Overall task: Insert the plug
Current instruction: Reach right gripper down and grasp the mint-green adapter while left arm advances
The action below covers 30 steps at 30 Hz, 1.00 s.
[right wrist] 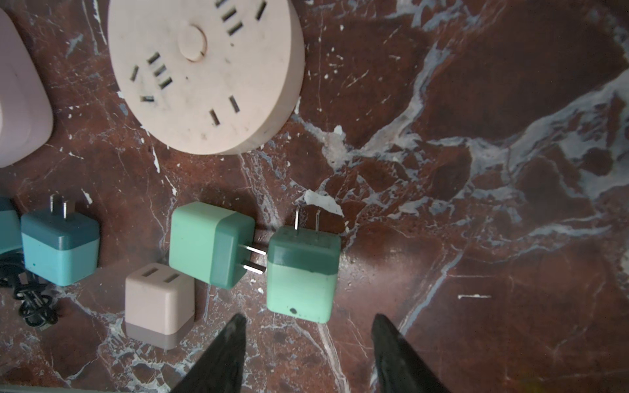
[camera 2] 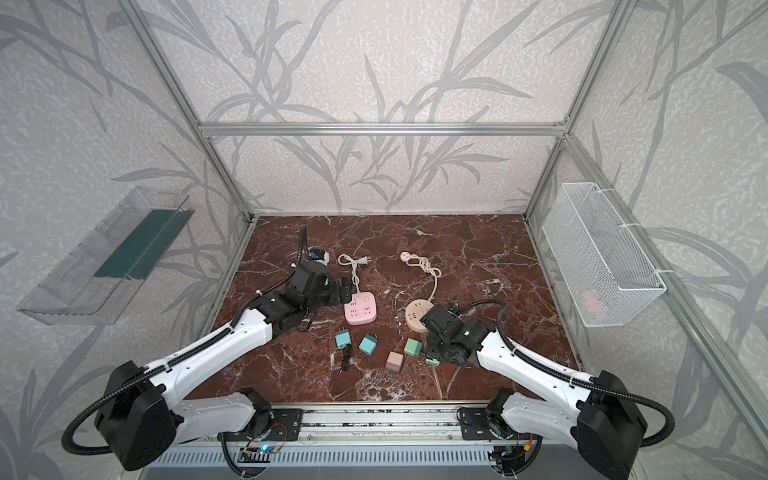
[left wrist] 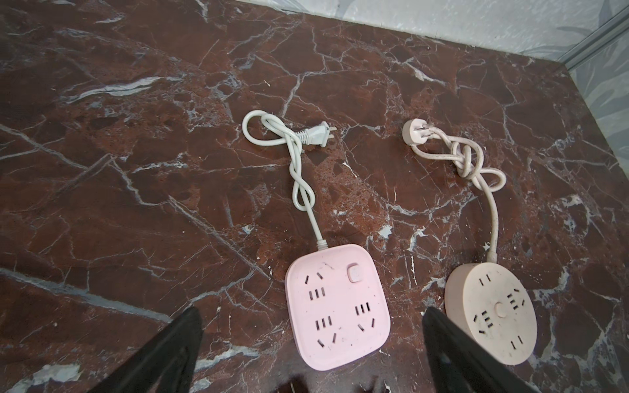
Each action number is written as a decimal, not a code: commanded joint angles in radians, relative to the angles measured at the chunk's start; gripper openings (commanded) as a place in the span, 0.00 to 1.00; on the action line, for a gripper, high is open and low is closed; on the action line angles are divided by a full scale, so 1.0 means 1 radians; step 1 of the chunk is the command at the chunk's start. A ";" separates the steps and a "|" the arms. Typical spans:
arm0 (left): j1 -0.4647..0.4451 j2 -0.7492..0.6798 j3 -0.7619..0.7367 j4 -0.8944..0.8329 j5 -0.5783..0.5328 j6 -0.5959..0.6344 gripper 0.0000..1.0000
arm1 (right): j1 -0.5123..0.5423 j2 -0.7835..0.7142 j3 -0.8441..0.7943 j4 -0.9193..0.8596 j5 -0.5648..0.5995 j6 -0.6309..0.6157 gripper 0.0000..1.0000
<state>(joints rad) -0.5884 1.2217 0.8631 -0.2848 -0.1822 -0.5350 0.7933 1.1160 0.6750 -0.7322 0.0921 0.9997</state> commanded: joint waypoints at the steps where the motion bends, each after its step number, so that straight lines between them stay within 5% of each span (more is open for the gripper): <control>1: -0.001 -0.027 0.003 -0.007 -0.024 -0.001 0.99 | 0.007 0.013 0.011 0.016 0.003 0.015 0.57; 18: -0.001 -0.063 -0.077 0.145 -0.018 -0.040 0.99 | 0.035 0.091 -0.003 0.062 -0.009 0.031 0.55; 30: -0.012 0.008 0.053 -0.028 -0.021 0.030 0.99 | 0.043 0.174 -0.010 0.080 -0.038 0.034 0.51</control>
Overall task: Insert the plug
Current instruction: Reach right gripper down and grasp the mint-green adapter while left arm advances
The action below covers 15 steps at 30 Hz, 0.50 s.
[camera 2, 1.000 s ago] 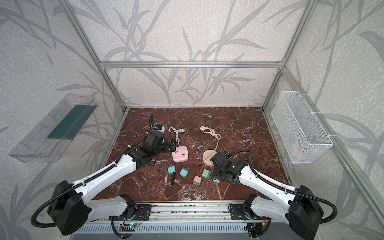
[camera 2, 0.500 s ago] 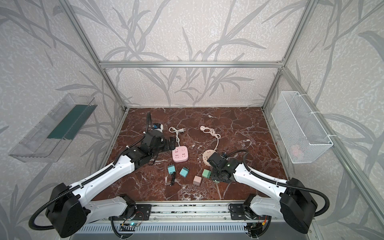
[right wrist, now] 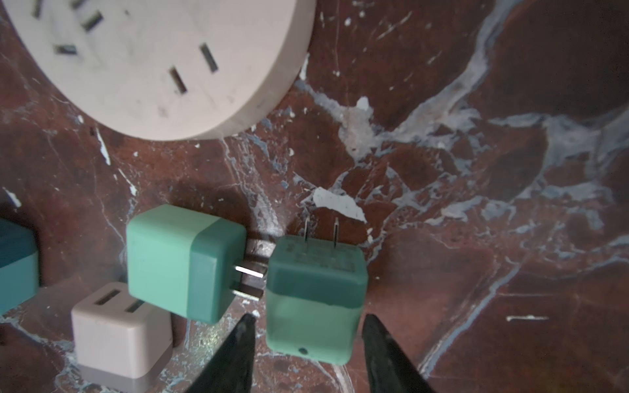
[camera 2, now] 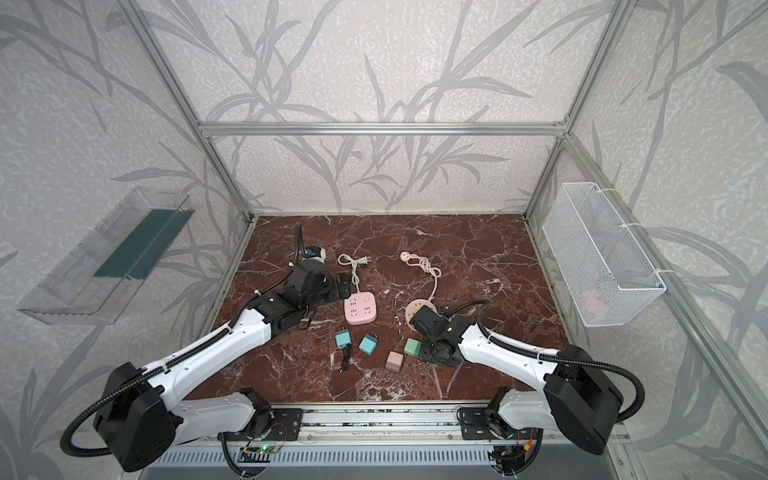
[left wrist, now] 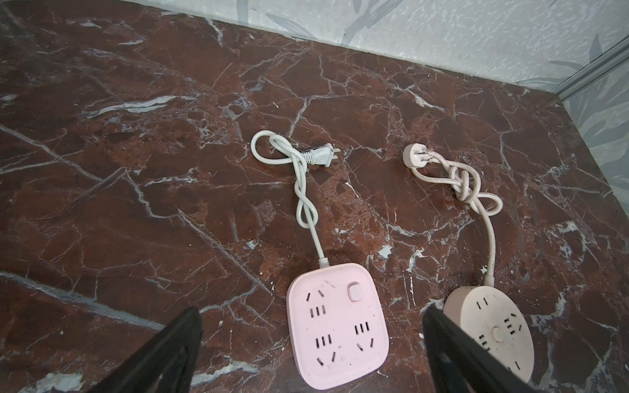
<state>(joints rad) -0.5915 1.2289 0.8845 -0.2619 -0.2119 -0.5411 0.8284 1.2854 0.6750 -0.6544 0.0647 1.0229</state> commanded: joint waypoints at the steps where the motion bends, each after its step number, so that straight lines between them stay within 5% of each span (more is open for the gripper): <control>1: -0.009 -0.004 0.018 -0.029 0.019 0.043 0.99 | 0.008 0.005 -0.011 0.007 -0.011 0.011 0.51; 15: -0.011 0.017 0.005 -0.004 0.066 0.038 0.99 | 0.007 0.051 -0.008 -0.014 -0.006 0.000 0.51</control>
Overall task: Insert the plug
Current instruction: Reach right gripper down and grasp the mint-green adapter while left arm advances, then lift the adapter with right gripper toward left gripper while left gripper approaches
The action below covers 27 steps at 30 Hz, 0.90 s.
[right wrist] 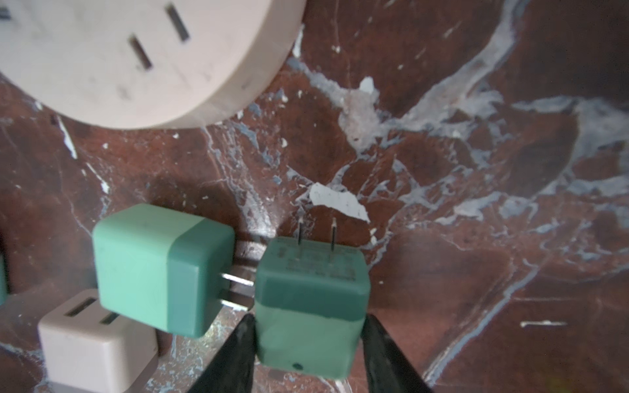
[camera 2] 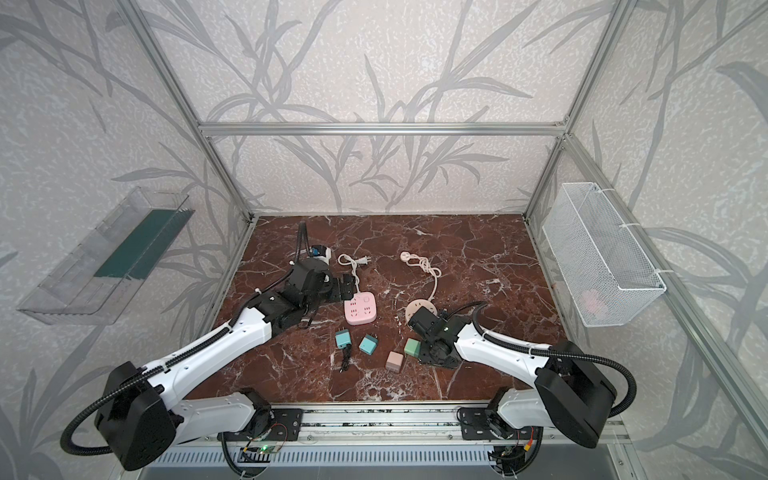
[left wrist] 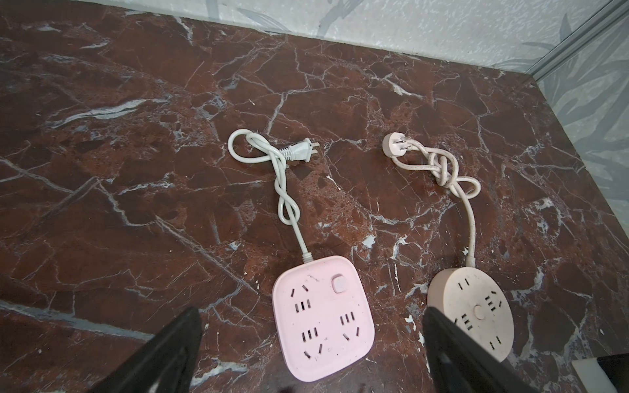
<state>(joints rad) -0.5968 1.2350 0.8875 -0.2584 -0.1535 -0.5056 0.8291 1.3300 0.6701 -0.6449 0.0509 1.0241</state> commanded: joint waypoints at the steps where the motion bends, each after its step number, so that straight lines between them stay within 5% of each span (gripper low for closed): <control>1: -0.005 0.013 0.001 -0.007 0.008 0.002 0.99 | 0.007 0.009 -0.004 -0.020 0.007 -0.001 0.51; 21: -0.012 0.061 0.004 -0.001 0.062 -0.001 0.99 | -0.002 0.063 0.008 0.003 -0.010 -0.045 0.49; 27: -0.012 0.062 0.005 -0.004 0.078 0.004 0.98 | -0.004 0.060 0.012 -0.006 -0.008 -0.057 0.42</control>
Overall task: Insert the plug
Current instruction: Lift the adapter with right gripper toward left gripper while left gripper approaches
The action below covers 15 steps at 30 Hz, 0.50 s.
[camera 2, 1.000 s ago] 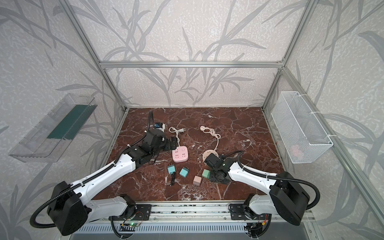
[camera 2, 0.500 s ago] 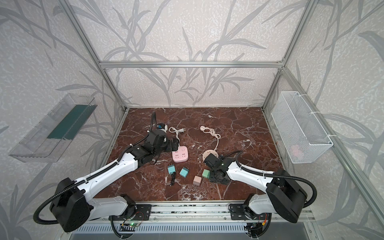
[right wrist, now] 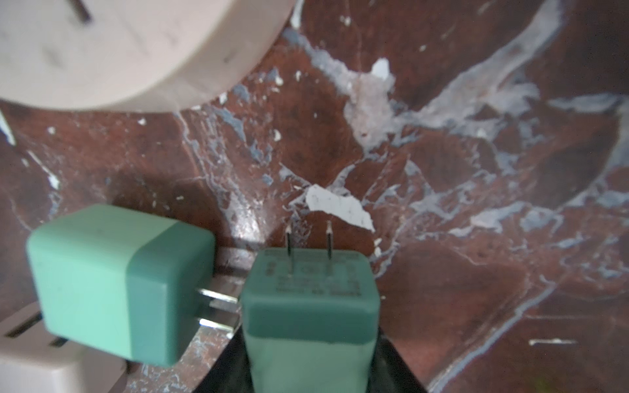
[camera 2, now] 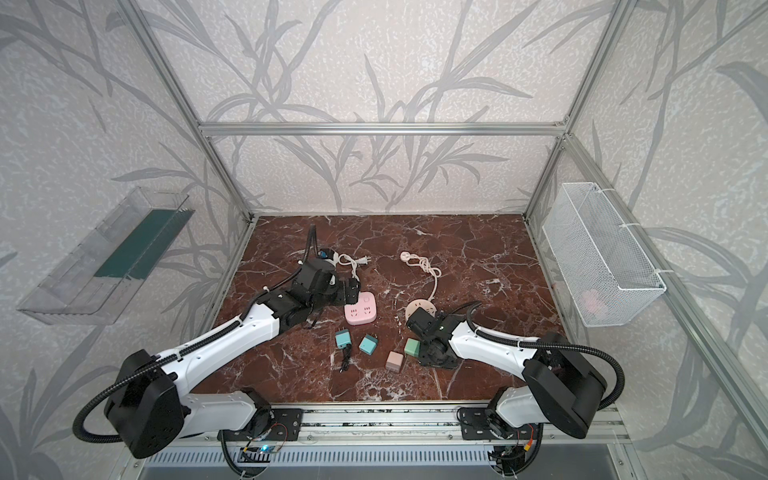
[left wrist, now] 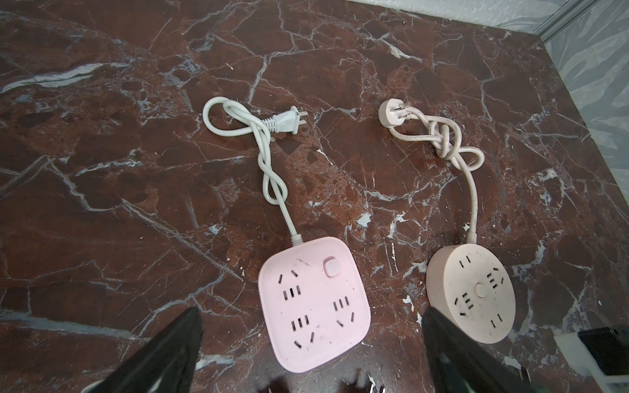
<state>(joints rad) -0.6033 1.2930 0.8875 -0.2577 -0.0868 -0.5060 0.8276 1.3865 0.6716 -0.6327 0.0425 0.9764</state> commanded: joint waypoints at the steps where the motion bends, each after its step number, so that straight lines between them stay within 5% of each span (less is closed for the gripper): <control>1: -0.006 0.006 0.004 -0.009 0.015 0.008 0.98 | -0.003 0.003 0.013 -0.020 0.003 -0.015 0.39; 6: -0.006 0.002 0.019 -0.062 0.031 0.027 0.95 | -0.002 -0.022 0.049 -0.075 0.029 -0.063 0.11; 15: -0.008 -0.079 0.028 -0.206 0.251 0.023 0.88 | -0.002 -0.128 0.261 -0.217 -0.036 -0.437 0.00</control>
<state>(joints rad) -0.6060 1.2633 0.8936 -0.3897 0.0429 -0.4820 0.8268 1.2934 0.8742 -0.7853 0.0502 0.7242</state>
